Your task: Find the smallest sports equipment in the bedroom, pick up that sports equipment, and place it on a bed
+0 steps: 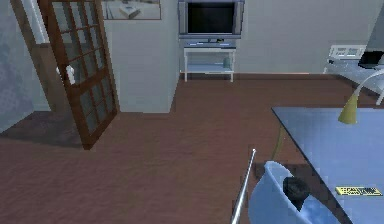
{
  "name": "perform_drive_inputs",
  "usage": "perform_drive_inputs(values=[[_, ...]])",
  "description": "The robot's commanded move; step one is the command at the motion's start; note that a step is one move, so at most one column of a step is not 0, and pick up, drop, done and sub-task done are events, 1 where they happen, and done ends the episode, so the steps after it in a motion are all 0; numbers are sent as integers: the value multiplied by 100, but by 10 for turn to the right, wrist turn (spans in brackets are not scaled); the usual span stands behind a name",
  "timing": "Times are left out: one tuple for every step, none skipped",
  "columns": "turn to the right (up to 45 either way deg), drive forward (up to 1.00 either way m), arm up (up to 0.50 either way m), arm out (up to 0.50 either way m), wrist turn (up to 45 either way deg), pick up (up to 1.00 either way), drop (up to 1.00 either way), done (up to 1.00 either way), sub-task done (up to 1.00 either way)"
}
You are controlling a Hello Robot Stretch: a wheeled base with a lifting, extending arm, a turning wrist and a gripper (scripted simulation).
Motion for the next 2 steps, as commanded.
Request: perform_drive_inputs(values=[[0,0,0,0,450,0,0,0,0],[0,0,0,0,450,0,0,0,0]])
